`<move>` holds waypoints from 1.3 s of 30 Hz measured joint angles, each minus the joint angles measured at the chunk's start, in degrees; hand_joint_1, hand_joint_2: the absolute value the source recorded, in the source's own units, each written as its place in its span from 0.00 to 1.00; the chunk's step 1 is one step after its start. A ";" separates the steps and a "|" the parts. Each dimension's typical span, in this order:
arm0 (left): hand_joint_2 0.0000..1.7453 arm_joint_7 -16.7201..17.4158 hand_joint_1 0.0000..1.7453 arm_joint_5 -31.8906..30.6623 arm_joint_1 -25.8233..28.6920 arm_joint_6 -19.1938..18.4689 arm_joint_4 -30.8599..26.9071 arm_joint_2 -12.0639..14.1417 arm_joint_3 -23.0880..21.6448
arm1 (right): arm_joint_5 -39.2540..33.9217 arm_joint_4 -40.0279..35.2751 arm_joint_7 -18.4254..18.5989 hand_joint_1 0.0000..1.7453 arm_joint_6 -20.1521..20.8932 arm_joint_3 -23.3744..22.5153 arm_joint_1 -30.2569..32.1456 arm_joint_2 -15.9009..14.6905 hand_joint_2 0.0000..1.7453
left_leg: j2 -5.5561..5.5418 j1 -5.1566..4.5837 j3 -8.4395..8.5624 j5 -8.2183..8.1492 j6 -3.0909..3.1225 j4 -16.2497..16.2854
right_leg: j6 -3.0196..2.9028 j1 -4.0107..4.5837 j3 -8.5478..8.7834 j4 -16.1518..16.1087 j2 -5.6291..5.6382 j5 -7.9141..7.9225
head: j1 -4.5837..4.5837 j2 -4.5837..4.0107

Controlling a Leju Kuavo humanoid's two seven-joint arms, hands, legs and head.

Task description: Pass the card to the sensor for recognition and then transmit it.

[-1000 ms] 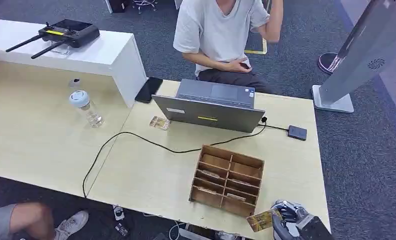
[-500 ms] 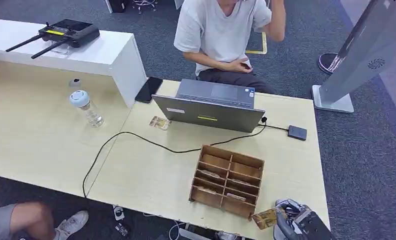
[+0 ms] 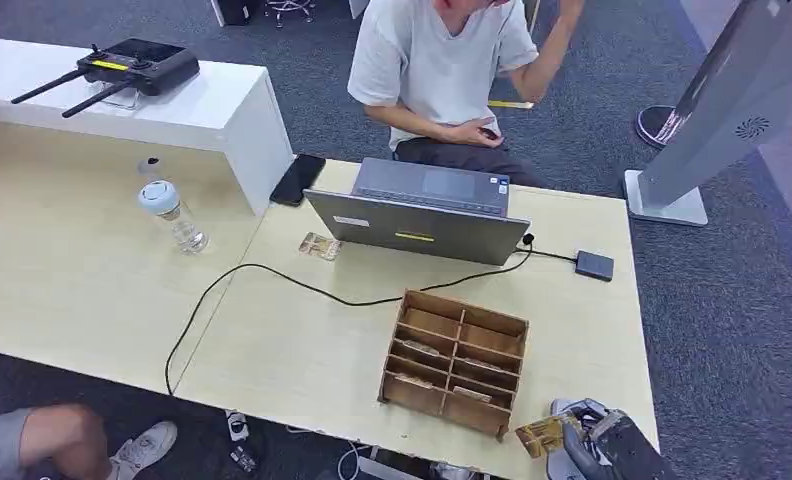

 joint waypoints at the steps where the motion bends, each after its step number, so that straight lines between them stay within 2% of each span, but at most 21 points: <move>1: 0.00 0.11 0.00 0.07 -0.04 0.07 0.00 0.02 -0.11 | 0.07 0.13 0.00 1.00 0.00 -0.22 0.00 0.00 1.00 | 0.00 0.00 0.00 0.00 0.00 0.00 | 0.00 0.00 0.00 0.00 0.00 0.00 | 0.00 0.00; 17: 0.00 1.20 0.00 0.92 -0.24 0.61 0.00 0.46 -1.51 | 0.46 0.74 0.63 1.00 0.00 -4.15 0.74 0.00 1.00 | 0.00 0.00 0.00 0.00 0.00 0.00 | 0.00 0.00 0.00 0.00 0.00 0.00 | 0.00 0.00; 29: 0.00 2.51 0.00 1.14 -0.41 1.07 0.00 0.44 -2.36 | 4.79 0.74 5.13 1.00 -1.73 -5.57 1.28 0.09 1.00 | 0.00 0.00 0.00 0.00 0.00 0.00 | 0.00 0.00 -0.01 0.00 0.01 0.00 | 0.00 0.00; 39: 0.00 3.13 0.00 0.94 -0.96 0.96 0.00 0.44 -2.47 | 7.19 0.74 6.99 1.00 -2.23 -5.60 1.24 0.46 1.00 | 0.00 0.00 0.00 0.00 0.00 0.00 | 0.00 0.00 0.00 0.00 0.00 0.00 | 0.00 0.00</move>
